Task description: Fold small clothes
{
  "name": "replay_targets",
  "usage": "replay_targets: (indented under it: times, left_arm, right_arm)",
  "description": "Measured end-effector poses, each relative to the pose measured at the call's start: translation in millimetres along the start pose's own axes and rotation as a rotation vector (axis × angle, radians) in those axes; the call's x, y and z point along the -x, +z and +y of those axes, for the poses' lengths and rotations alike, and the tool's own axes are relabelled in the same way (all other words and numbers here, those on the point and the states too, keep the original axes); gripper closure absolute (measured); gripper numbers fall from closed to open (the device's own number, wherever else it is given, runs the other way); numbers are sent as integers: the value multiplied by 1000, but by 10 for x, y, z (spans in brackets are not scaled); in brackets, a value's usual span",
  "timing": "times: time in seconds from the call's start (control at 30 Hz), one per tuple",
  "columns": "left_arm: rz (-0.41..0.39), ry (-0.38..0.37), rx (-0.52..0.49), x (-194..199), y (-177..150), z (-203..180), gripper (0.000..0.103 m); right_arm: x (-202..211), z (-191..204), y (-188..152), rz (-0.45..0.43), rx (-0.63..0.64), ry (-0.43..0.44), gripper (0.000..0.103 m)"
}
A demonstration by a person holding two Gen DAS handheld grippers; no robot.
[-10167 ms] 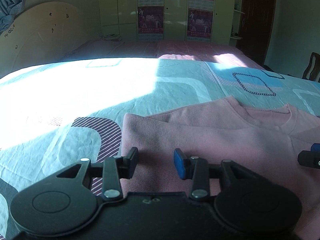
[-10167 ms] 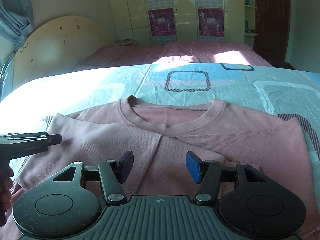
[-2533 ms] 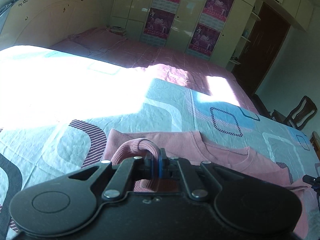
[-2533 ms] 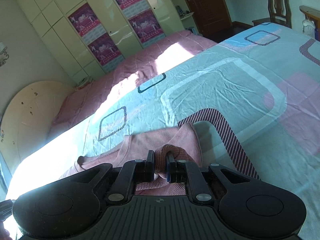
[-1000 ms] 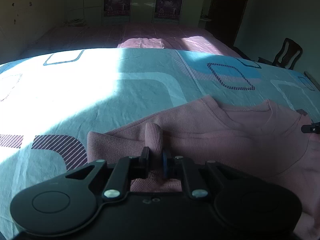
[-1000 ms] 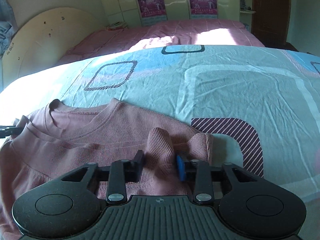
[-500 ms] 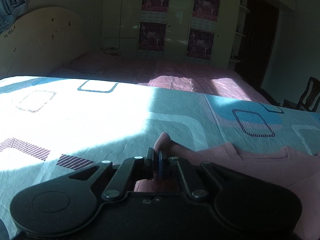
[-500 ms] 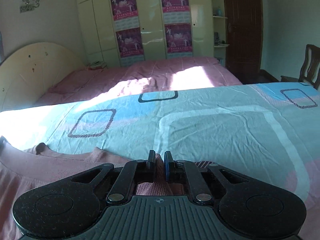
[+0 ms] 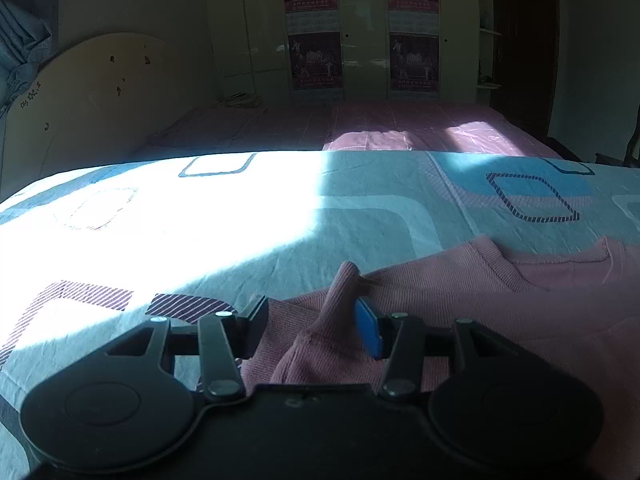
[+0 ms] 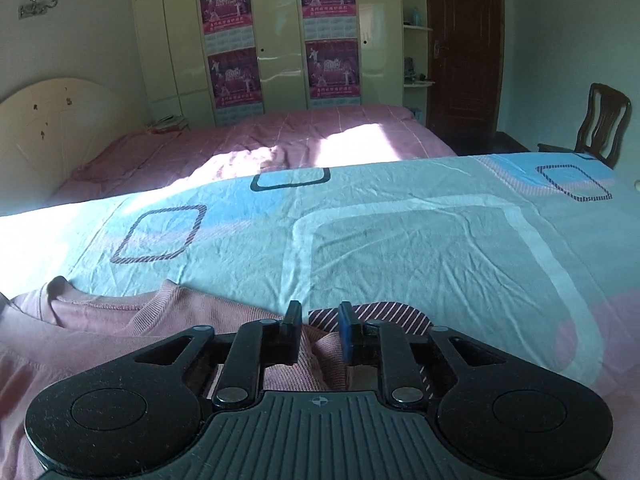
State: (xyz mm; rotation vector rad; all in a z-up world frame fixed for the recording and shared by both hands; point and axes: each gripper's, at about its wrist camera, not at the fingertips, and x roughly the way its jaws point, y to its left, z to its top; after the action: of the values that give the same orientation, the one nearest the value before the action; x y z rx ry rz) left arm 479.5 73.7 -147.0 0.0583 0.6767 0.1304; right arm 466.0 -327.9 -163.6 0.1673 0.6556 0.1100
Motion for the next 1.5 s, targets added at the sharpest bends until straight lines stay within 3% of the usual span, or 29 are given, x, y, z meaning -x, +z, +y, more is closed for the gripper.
replay_targets:
  times: [0.17,0.3,0.4,0.43,0.5,0.6,0.7,0.8,0.93,1.17,1.3,1.5]
  left_arm:
    - [-30,-107,-8,398,-105,-142,50]
    - [4,-175,-24,476,-303,-414,49]
    - [21,-156,-25,469,-476,-463,49]
    - [24,-144,-24,458,-512,-453,44]
    - [53,-109,-15,392,-580,-388,40]
    - [68,-112,22,399,-617,-272,39]
    - [81,-103,19,432,-600,-264,39]
    - [99,-93,35,480,-569,-259,39]
    - [98,-75,38,640,-532,-308,39]
    - [98,-109,45,947,-489,-445,39]
    - [168,-92,29,801,-657,-480,39]
    - [167,-104,47,789,-748,-399,35]
  right_arm:
    - [253,403,-123,14,85,71,60]
    - [237,722,-341,68,116,135,60]
    - [224,892,-498,93,150,163,60]
    - [211,916,-559,105,161,165,60]
    - [104,917,-675,146,203,90,60]
    - [47,755,-686,154,132,86,60]
    - [119,773,-672,144,150,68,60]
    - [266,808,-644,110,99,111,60]
    - [459,1085,-604,74,141,177,60]
    - [576,1520,-760,110,181,259,60]
    - [500,1539,-919,155,182,229,60]
    - [514,1414,-965,176,134,156,60]
